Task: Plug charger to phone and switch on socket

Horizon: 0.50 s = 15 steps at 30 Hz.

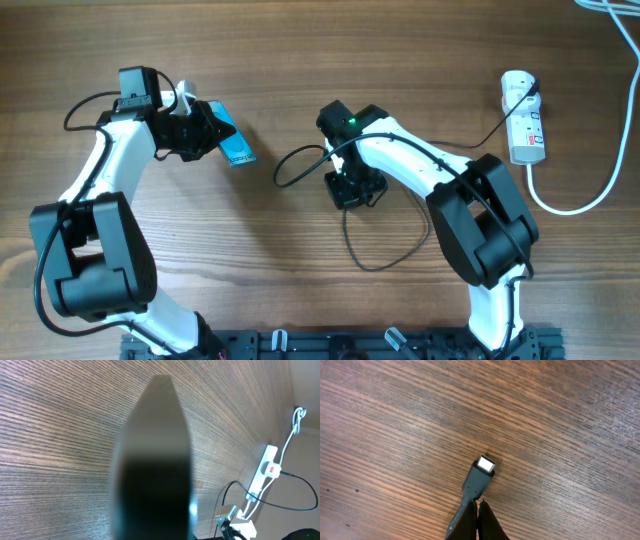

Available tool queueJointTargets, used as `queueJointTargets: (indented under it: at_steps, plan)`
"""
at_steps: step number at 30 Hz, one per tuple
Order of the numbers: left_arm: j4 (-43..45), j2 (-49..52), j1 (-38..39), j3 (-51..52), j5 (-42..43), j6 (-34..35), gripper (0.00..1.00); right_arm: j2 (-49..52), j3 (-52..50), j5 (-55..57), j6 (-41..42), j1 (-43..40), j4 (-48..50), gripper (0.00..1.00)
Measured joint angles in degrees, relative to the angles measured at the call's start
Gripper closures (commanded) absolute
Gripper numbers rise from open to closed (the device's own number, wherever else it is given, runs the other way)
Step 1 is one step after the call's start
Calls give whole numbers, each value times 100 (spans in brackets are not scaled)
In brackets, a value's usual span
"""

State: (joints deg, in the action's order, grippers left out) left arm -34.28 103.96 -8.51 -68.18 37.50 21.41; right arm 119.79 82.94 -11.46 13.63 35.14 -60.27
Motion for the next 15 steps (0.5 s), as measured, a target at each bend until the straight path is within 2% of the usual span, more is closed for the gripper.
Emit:
queueJointTargets:
  at_steps: [2, 3, 7, 13, 15]
  plan:
    - [0, 0, 0, 0, 0, 0, 96, 0, 0, 17, 186, 0, 33, 63]
    - [0, 0, 0, 0, 0, 4, 96, 0, 0, 17, 240, 0, 28, 62]
    - [0, 0, 0, 0, 0, 24, 96, 0, 0, 17, 761, 0, -59, 68]
    - [0, 0, 0, 0, -2, 37, 96, -55, -256, 9, 1360, 114, 164, 69]
    - [0, 0, 0, 0, -2, 37, 96, -81, -264, -4, 1493, 210, 361, 75]
